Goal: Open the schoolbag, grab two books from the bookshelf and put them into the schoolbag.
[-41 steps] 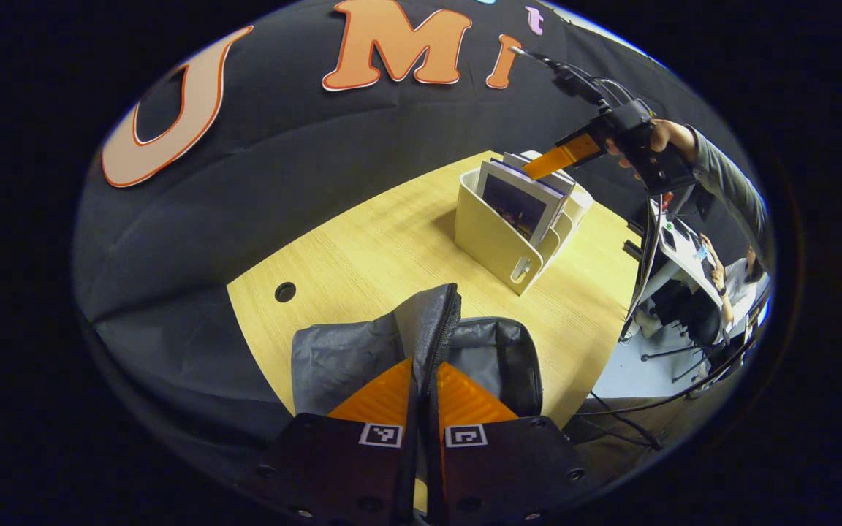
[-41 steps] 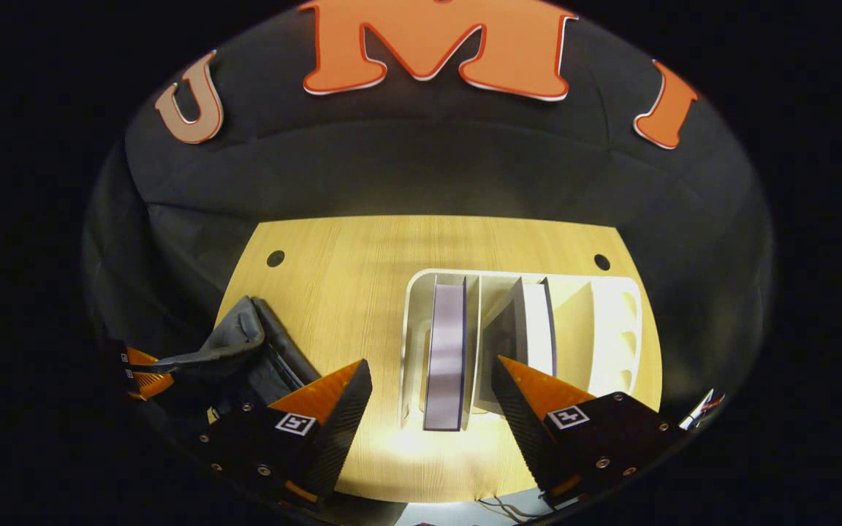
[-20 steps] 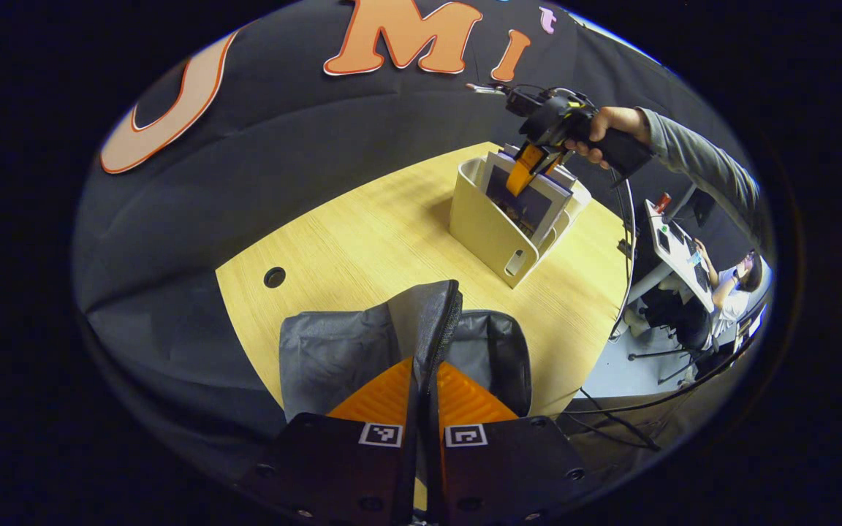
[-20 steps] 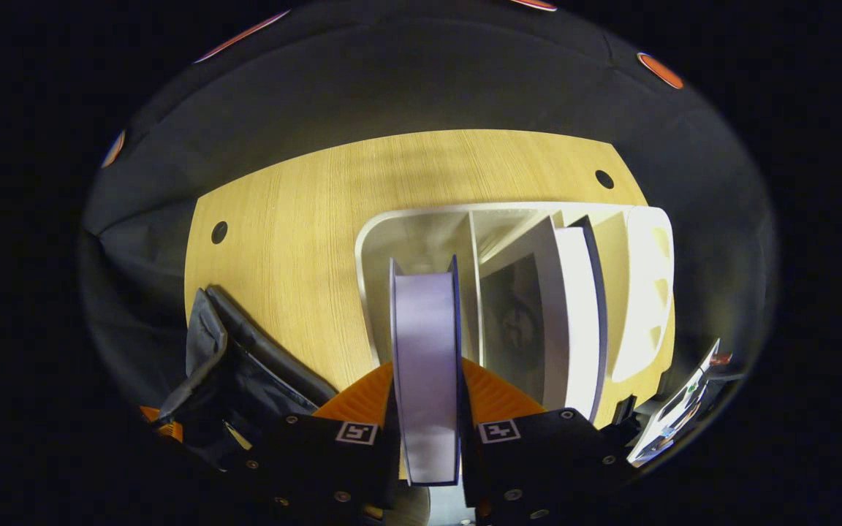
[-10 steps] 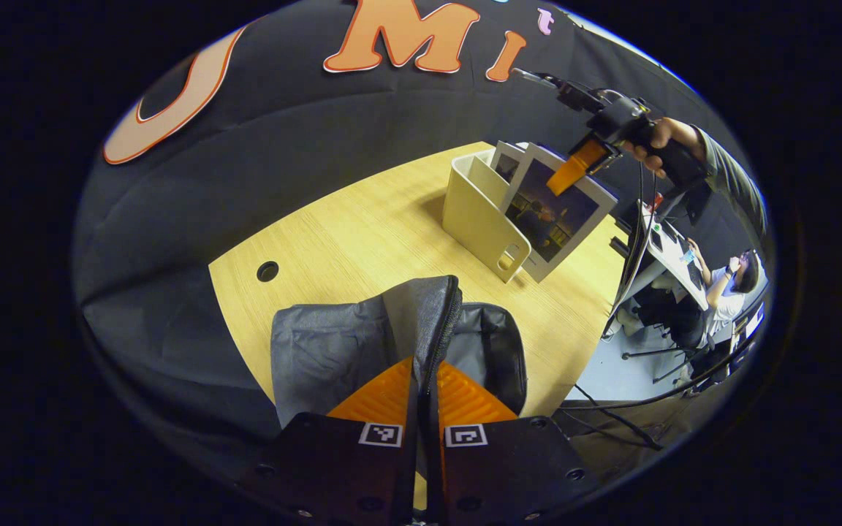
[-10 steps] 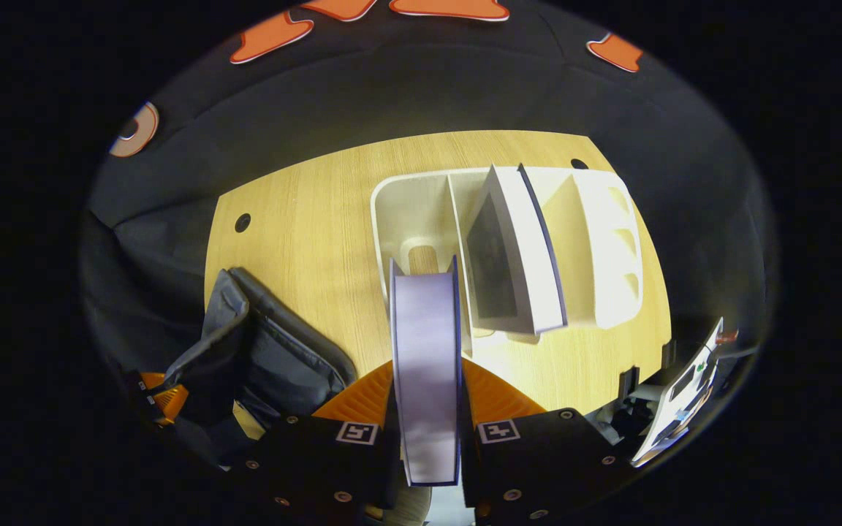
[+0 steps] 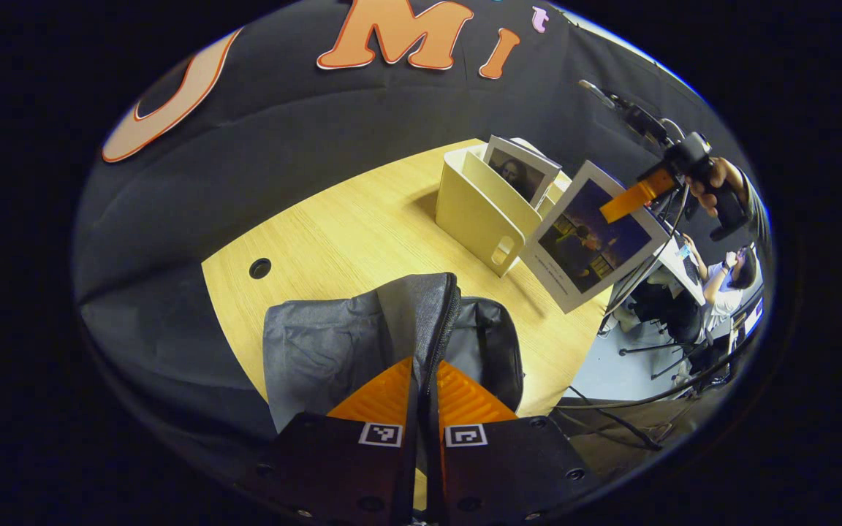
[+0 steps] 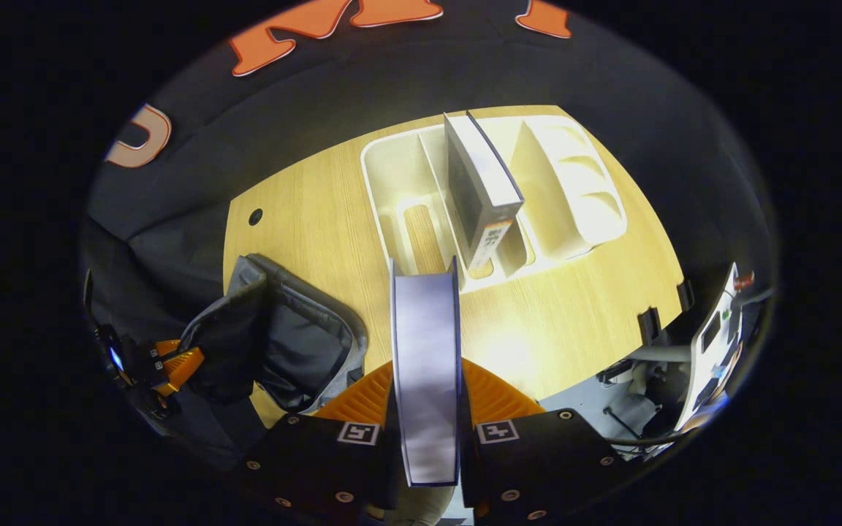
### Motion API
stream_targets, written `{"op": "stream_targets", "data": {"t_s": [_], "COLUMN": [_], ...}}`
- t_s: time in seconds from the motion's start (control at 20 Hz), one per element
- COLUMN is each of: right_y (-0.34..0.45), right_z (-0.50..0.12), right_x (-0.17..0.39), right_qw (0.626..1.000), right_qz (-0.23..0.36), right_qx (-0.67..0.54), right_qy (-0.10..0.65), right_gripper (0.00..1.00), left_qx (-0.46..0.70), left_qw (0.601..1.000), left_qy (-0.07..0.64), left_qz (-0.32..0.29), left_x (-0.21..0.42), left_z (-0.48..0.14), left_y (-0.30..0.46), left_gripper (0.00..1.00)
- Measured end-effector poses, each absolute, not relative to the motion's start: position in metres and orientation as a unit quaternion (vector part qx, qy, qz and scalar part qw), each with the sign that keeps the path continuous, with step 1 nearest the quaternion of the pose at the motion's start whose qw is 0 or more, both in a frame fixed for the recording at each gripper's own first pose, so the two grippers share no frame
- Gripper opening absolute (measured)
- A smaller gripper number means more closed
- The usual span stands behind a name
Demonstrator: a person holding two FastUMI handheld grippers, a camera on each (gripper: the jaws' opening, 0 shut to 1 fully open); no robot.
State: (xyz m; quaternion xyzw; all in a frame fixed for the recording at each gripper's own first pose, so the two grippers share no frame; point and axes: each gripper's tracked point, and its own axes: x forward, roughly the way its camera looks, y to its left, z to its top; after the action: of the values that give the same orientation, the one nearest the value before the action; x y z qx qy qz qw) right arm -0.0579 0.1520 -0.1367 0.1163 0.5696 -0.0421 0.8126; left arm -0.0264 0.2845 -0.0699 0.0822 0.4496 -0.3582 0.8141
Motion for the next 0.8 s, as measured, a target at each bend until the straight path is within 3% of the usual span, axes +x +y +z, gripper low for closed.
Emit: {"op": "stream_targets", "data": {"t_s": [0.3,0.8], "right_y": [0.170,0.250], "right_z": [-0.123,-0.116], "right_x": [-0.075,-0.057], "right_qw": [0.816,0.803], "right_qz": [-0.020,0.079], "right_qx": [0.196,0.319], "right_qy": [0.543,0.497], "right_gripper": [0.33,0.31], "left_qx": [0.078,0.059], "left_qw": [0.814,0.829], "left_qy": [0.449,0.438], "left_qz": [-0.361,-0.343], "left_x": [-0.026,-0.015], "left_z": [-0.070,-0.055], "left_y": [0.282,0.282], "left_gripper": [0.07,0.06]}}
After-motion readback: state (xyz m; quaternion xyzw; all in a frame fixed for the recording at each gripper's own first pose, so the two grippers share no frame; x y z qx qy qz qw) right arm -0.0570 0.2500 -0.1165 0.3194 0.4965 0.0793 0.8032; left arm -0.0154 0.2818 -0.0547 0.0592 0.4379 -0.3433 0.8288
